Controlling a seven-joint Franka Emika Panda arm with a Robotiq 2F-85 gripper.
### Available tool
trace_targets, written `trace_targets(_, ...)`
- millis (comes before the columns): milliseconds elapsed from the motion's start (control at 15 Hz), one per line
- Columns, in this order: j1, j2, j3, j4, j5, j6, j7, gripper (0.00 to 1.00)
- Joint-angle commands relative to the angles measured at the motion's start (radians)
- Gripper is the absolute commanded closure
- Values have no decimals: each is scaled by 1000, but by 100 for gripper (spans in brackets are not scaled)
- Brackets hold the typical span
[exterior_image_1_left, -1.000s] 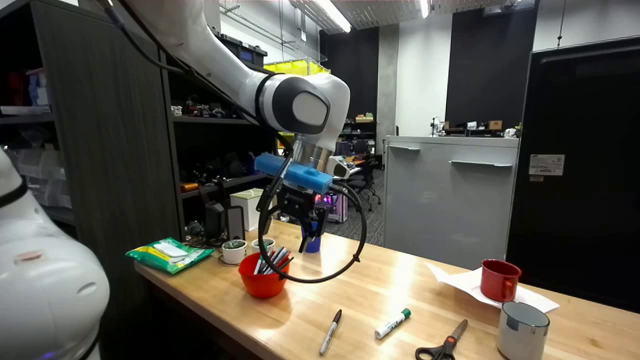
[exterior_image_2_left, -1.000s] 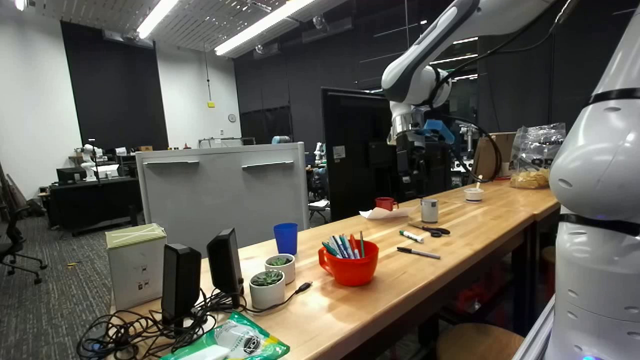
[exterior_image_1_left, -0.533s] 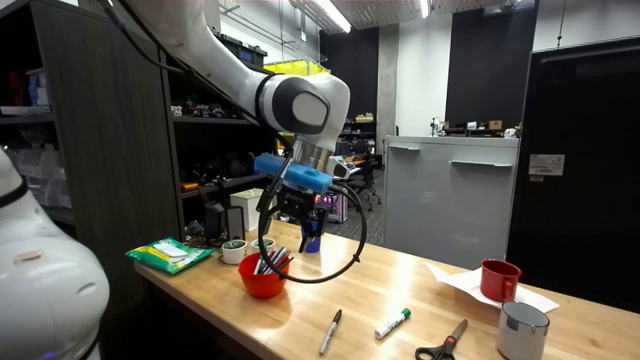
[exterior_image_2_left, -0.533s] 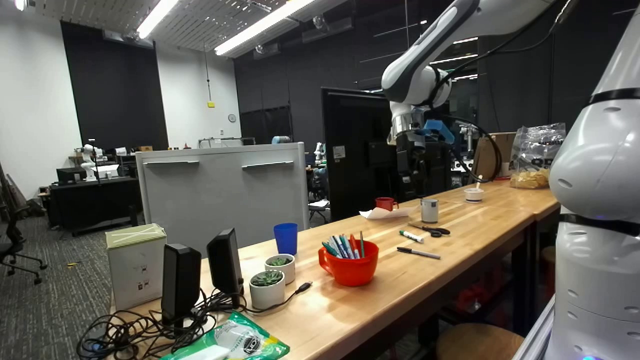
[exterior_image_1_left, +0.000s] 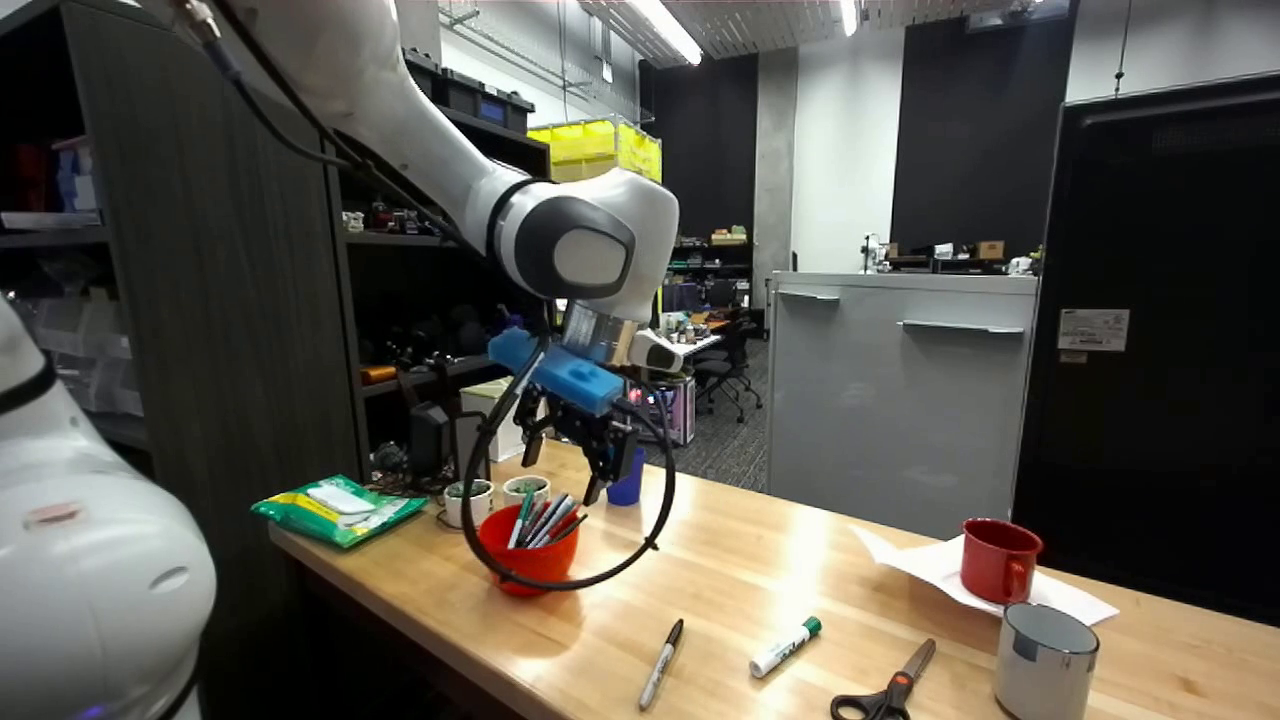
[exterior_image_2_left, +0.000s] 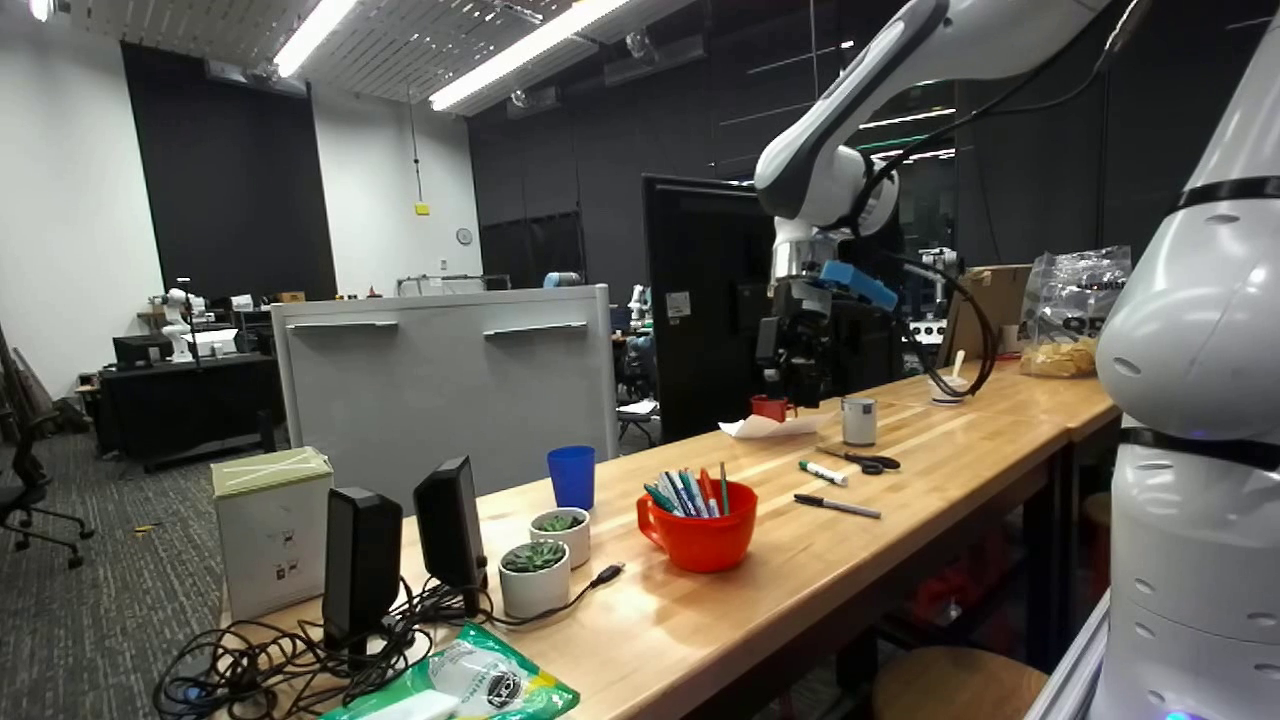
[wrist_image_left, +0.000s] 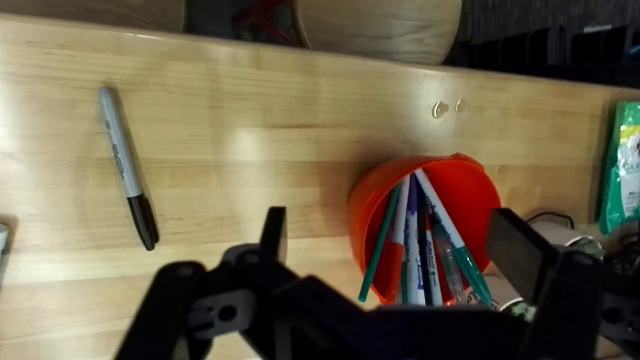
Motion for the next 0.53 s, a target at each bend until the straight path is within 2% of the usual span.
trace_targets(0, -11, -66, 66, -119, 62, 164, 139, 0)
trace_targets(267, 3, -128, 127, -248, 88, 337, 269, 0)
trace_targets(467, 45, -156, 146, -310, 96, 422, 259, 0)
